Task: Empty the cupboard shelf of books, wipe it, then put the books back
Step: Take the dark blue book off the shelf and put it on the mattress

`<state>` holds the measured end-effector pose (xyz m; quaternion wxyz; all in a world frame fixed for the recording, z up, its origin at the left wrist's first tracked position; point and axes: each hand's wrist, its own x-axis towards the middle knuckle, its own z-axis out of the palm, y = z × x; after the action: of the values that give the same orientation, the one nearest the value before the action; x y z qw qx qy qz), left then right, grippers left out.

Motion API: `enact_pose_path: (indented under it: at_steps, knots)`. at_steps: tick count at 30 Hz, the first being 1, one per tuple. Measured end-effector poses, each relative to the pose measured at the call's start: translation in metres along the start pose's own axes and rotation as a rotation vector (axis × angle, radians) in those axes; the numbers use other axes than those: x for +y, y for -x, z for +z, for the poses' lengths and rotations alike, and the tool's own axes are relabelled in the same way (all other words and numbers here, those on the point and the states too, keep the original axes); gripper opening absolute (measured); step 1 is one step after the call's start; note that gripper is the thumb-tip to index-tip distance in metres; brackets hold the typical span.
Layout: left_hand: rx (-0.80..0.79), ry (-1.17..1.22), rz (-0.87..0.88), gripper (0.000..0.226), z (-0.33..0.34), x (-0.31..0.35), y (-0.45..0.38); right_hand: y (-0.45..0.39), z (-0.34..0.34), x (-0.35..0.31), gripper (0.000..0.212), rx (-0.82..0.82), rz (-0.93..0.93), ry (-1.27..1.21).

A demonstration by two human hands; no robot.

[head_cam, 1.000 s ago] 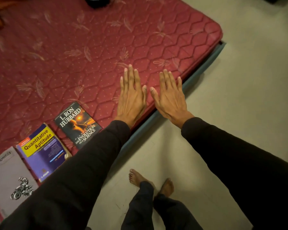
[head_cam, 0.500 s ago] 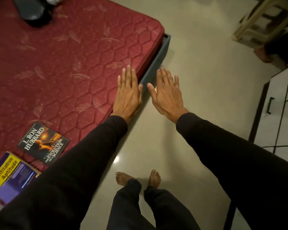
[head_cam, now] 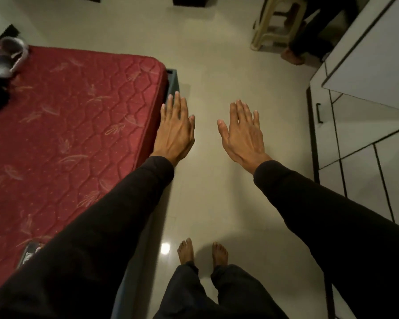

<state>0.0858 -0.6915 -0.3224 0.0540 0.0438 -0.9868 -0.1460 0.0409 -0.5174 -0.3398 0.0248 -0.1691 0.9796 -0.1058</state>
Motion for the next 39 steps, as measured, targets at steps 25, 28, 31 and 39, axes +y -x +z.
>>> enact_pose_path:
  at_steps: [25,28,31,39]
  knots:
    - [-0.171,0.092,0.762,0.054,0.011,0.227,-0.078,0.085,-0.109,0.163,0.065,0.406,0.651,-0.013]
    - [-0.185,0.125,0.831,0.055,0.01,0.271,-0.084,0.098,-0.131,0.196,0.065,0.44,0.71,0.019]
    - [-0.186,0.158,0.9,0.056,0.011,0.317,-0.09,0.109,-0.15,0.231,0.065,0.455,0.766,0.067]
    - [-0.201,0.18,1.005,0.057,0.02,0.422,-0.096,0.138,-0.185,0.303,0.064,0.48,0.844,0.1]
